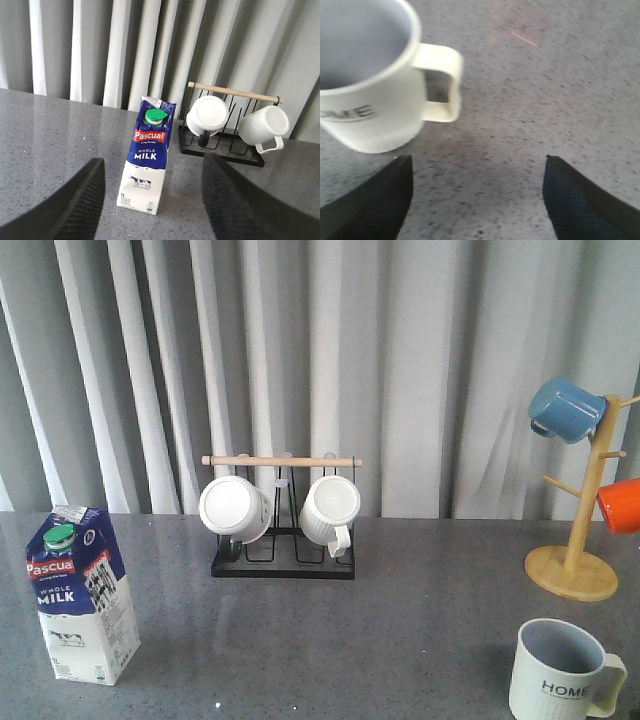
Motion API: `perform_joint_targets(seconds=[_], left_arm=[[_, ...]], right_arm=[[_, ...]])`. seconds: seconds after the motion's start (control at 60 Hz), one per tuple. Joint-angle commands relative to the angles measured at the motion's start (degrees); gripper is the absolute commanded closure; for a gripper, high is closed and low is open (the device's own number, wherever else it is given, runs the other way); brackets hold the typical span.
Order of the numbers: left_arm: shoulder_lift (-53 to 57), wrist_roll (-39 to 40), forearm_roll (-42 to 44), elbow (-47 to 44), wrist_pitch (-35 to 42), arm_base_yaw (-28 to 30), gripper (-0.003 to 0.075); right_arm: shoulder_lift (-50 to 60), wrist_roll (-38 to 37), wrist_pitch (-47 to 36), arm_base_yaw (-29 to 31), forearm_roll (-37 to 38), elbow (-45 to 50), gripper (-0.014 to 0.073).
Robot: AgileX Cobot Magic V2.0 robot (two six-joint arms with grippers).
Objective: Place milk next to cup
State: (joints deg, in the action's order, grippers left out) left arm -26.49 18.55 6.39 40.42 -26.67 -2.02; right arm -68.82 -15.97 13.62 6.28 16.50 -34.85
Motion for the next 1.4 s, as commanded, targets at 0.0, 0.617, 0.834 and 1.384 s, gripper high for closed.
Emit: perform_joint_targets(seconds=[0.0,0.617,0.834,1.384], left_arm=[[-0.8,0.0,-0.2,1.8,3.3,0.1,0.0302],[-0.8,0.0,-0.2,1.8,2.8,0.1,0.0302],[-0.8,0.0,0.2,1.8,2.8,0.1,0.0302],[-0.8,0.0,0.3,1.8,2.8,0.1,0.0302]], right_arm=[[0.5,-0.4,-4.9,2.1,1.7,-1.4,0.0086],[-2.6,-0.4,-7.0,2.5,-1.0,-1.4,0.0086],[-3.3,-0.2,-8.4,2.5,-2.7,-1.4,0.0086],[-4.5,0.7,-9.3,1.2,-3.8,-1.4,0.0128]])
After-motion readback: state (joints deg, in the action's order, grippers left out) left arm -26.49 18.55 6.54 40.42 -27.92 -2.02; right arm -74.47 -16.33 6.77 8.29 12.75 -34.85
